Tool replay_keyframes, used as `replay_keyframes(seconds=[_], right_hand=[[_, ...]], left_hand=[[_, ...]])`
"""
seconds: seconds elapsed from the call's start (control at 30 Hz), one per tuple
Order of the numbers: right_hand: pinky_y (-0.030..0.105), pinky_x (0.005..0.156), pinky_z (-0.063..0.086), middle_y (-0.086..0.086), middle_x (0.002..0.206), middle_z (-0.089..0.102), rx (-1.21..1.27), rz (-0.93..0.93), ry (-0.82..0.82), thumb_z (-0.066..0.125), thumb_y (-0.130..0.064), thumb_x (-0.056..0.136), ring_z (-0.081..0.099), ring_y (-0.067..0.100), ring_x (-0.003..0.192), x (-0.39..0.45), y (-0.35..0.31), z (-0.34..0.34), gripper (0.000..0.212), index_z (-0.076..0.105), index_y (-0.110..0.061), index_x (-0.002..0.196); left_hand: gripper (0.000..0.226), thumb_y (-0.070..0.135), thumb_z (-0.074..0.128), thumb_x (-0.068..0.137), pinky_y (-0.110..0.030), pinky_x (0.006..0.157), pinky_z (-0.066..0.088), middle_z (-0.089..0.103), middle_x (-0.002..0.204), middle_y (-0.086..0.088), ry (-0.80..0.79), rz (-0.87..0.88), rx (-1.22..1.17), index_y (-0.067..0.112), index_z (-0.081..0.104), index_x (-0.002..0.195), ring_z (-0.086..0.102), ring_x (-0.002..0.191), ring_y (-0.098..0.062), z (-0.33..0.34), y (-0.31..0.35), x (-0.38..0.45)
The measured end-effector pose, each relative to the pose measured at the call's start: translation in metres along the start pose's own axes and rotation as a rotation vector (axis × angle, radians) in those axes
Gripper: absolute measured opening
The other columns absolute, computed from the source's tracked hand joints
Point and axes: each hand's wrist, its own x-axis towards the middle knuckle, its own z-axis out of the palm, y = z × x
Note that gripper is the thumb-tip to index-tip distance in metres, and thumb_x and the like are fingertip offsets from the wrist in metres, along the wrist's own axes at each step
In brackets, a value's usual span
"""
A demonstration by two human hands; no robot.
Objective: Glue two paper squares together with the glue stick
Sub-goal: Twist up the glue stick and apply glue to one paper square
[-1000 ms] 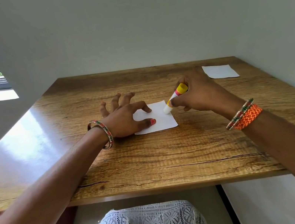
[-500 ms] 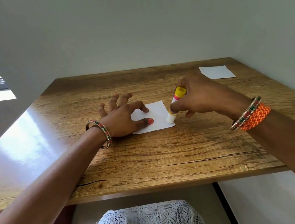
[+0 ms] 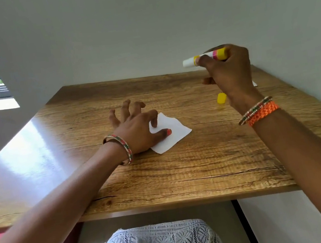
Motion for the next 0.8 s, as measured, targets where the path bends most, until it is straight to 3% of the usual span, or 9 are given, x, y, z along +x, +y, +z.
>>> replay_keyframes(seconds=[0.07,0.17,0.3,0.37,0.43,0.5,0.57,0.67,0.8], right_hand=[[0.029,0.05,0.057,0.002,0.078,0.065,-0.036,-0.016,0.009,0.075,-0.021,0.073,0.065,0.001,0.057,0.005,0.007,0.005,0.018,0.068,-0.011,0.086],[0.037,0.054,0.059,0.005,0.078,0.066,-0.131,-0.032,-0.044,0.074,-0.02,0.075,0.065,0.009,0.061,0.001,0.023,0.009,0.018,0.066,-0.01,0.088],[0.042,0.061,0.059,0.001,0.076,0.064,-0.275,-0.109,-0.094,0.074,-0.023,0.074,0.066,0.022,0.071,-0.001,0.032,0.006,0.017,0.064,-0.014,0.085],[0.041,0.063,0.059,0.004,0.08,0.064,-0.289,-0.065,-0.153,0.074,-0.021,0.075,0.066,0.023,0.074,-0.002,0.033,0.006,0.019,0.064,-0.012,0.088],[0.037,0.059,0.059,0.002,0.076,0.063,-0.314,-0.009,-0.221,0.074,-0.021,0.074,0.065,0.017,0.067,-0.005,0.032,0.005,0.019,0.063,-0.011,0.086],[0.027,0.05,0.052,0.001,0.073,0.065,-0.391,-0.036,-0.263,0.074,-0.025,0.072,0.064,0.012,0.06,-0.01,0.029,0.004,0.02,0.062,-0.013,0.081],[0.023,0.05,0.049,-0.001,0.074,0.064,-0.424,-0.078,-0.279,0.074,-0.031,0.069,0.065,0.011,0.06,-0.018,0.026,0.005,0.022,0.059,-0.018,0.079],[0.032,0.058,0.055,0.0,0.077,0.063,-0.543,-0.125,-0.335,0.073,-0.034,0.067,0.064,0.014,0.065,-0.03,0.025,0.01,0.026,0.06,-0.018,0.083],[0.036,0.061,0.055,-0.001,0.07,0.062,-0.587,-0.134,-0.424,0.075,-0.026,0.068,0.063,0.014,0.062,-0.03,0.027,0.018,0.02,0.063,-0.014,0.078]], left_hand=[[0.039,0.071,0.043,0.074,-0.059,0.107,-0.009,0.026,0.147,-0.002,0.066,-0.023,0.133,0.035,0.053,0.087,-0.001,0.141,-0.03,-0.001,0.008,-0.003],[0.063,0.078,0.03,0.072,-0.061,0.106,-0.011,0.027,0.148,-0.005,0.142,-0.023,0.362,0.03,0.062,0.1,0.003,0.141,-0.033,-0.007,0.016,-0.007],[0.058,0.075,0.028,0.071,-0.058,0.107,-0.005,0.038,0.142,0.001,0.24,0.12,0.125,0.036,0.064,0.096,0.018,0.138,-0.024,-0.03,-0.002,-0.002],[0.042,0.066,0.038,0.075,-0.055,0.109,-0.004,0.041,0.141,0.009,0.199,0.316,0.071,0.044,0.06,0.104,0.013,0.14,-0.019,-0.033,-0.015,-0.002],[0.041,0.065,0.043,0.076,-0.055,0.108,-0.01,0.04,0.141,0.018,0.103,0.382,0.077,0.05,0.055,0.111,0.002,0.142,-0.018,-0.027,-0.023,-0.005],[0.046,0.071,0.038,0.074,-0.056,0.107,-0.013,0.037,0.141,0.023,0.01,0.333,0.084,0.055,0.05,0.115,-0.001,0.142,-0.017,-0.017,-0.027,-0.007],[0.047,0.075,0.036,0.071,-0.057,0.107,-0.012,0.036,0.141,0.019,0.048,0.305,0.114,0.056,0.052,0.112,0.005,0.139,-0.019,-0.012,-0.028,-0.005],[0.046,0.074,0.04,0.071,-0.057,0.105,-0.01,0.033,0.138,0.008,0.13,0.267,0.143,0.047,0.057,0.103,0.008,0.135,-0.024,-0.007,-0.022,-0.001],[0.041,0.071,0.046,0.071,-0.057,0.105,-0.008,0.028,0.138,0.005,0.064,0.182,0.069,0.042,0.055,0.097,0.003,0.136,-0.026,-0.001,-0.015,0.0]])
